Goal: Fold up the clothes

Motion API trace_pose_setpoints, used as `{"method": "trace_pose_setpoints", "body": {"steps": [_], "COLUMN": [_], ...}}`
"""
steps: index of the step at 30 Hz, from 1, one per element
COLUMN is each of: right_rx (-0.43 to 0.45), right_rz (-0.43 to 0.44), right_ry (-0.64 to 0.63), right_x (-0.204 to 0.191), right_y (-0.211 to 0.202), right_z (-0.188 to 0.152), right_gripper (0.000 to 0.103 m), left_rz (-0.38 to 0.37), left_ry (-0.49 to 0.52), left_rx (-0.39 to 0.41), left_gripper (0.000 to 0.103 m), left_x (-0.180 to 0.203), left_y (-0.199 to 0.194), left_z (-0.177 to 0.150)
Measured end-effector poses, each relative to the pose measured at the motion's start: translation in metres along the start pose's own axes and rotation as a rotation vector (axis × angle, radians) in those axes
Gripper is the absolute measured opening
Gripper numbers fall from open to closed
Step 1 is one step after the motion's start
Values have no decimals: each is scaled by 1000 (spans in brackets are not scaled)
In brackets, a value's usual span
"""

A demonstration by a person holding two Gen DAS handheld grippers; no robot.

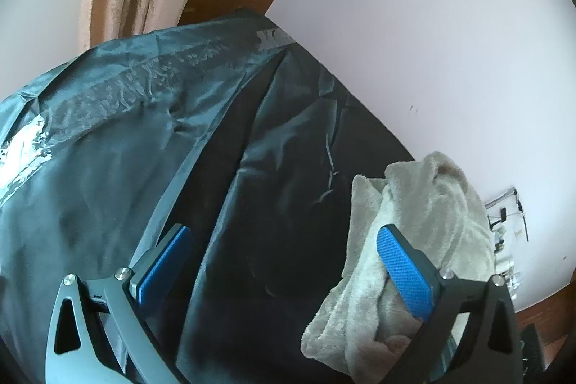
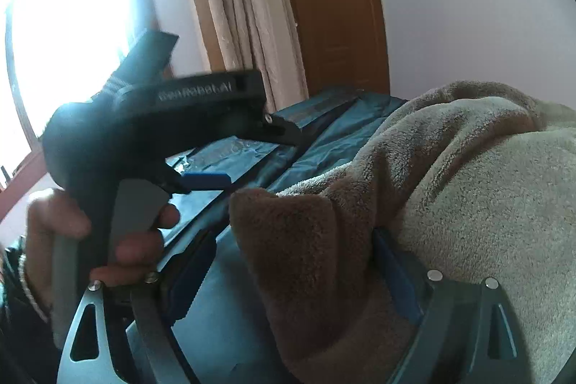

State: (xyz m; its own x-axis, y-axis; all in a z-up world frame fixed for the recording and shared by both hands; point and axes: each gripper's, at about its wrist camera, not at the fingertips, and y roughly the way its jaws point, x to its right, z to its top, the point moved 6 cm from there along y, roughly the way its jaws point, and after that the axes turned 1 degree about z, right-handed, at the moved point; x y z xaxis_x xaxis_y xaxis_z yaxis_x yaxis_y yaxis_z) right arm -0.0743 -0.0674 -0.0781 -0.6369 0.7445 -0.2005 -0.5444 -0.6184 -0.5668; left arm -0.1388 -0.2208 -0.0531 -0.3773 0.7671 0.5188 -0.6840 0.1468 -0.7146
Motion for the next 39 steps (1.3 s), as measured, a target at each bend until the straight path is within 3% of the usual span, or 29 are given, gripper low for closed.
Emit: {"method": "trace_pose_setpoints", "body": {"steps": [5, 7, 11, 16, 19, 20, 23, 25, 29, 33, 39], "right_rx": [69, 120, 205, 262, 224, 214, 169, 125, 73, 23, 2], "right_rz": [43, 8, -173, -332, -512, -531, -529, -534, -537, -516, -413], "right_ry": [134, 159, 162, 241, 273, 285, 337, 330, 309, 324, 429], "right_x": [6, 11, 28, 58, 79, 84, 96, 101, 106, 123, 141], "right_y": [-29, -46, -80, -110, -123, -122, -113, -100, -85, -65, -60], "right_z": [14, 17, 15, 1, -10, -13, -22, -26, -29, -39, -49], "right_gripper": [90, 90, 90, 90, 90, 90, 90, 90, 90, 98, 102], "left_rz": [-2, -5, -53, -165, -192, -160, 24, 70, 94, 142, 91], "left_ry": [21, 47, 110, 207, 324, 368, 442, 426, 433, 505, 465], "left_rx": [16, 31, 64, 146, 157, 139, 53, -15, -17, 2, -48], "left_gripper": [103, 103, 103, 103, 103, 103, 103, 103, 103, 103, 103], "left_x": [3, 8, 26, 58, 81, 86, 85, 76, 71, 75, 67], "left_y": [-3, -6, -14, -39, -43, -37, -5, 15, 18, 20, 30], "left_z": [0, -1, -5, -13, -24, -30, -43, -47, -43, -46, -46]}}
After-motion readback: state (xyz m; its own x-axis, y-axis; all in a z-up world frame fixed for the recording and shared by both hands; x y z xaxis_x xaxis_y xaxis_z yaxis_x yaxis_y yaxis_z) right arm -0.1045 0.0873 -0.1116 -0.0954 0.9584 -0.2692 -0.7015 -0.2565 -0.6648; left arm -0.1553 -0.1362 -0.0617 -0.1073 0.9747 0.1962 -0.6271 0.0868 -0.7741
